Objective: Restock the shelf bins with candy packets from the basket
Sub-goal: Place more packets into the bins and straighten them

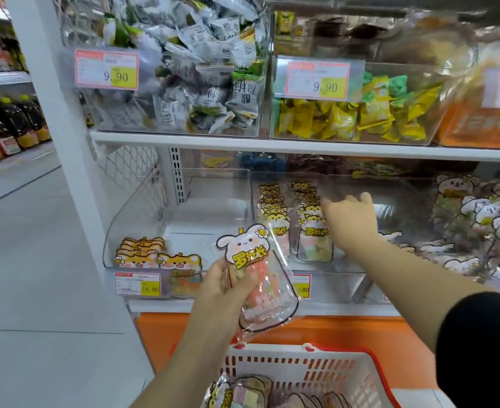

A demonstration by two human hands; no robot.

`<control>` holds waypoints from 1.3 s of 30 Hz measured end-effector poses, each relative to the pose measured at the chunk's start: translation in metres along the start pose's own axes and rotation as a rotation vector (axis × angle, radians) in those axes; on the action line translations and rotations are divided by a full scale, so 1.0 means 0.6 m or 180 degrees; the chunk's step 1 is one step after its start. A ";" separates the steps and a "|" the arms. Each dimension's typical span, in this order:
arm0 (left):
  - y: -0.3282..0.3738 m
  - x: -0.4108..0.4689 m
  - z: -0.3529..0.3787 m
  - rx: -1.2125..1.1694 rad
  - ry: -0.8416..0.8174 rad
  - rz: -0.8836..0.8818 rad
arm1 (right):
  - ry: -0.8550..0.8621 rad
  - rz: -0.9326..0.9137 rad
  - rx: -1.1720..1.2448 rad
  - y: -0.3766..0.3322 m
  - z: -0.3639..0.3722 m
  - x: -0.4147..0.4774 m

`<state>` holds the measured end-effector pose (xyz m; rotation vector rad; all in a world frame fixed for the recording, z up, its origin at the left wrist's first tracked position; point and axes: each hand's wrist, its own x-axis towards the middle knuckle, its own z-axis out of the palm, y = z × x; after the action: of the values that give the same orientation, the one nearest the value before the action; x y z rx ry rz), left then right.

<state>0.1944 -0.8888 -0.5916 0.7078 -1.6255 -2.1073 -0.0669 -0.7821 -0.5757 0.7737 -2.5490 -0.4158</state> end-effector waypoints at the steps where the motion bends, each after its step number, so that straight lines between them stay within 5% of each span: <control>1: 0.000 0.000 0.002 -0.0059 0.0014 0.0006 | -0.0004 0.0012 -0.0045 0.000 0.000 0.002; 15: -0.008 0.002 -0.003 -0.0158 -0.0095 0.0031 | 0.0011 0.0057 -0.0081 -0.003 0.011 0.016; 26: -0.025 0.004 -0.005 0.0097 0.0006 -0.0059 | 0.0023 -0.0272 0.1426 -0.059 0.045 0.008; 34: -0.029 0.008 -0.011 0.0253 0.0159 -0.0100 | -0.0259 -0.0229 0.1318 -0.057 0.046 -0.006; 39: -0.030 0.007 -0.011 0.0446 0.0072 0.0020 | 0.0084 -0.0330 0.1795 -0.055 0.001 -0.043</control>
<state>0.1953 -0.8917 -0.6113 0.7664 -1.7741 -1.9885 -0.0332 -0.7933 -0.5977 1.0958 -2.6289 0.3021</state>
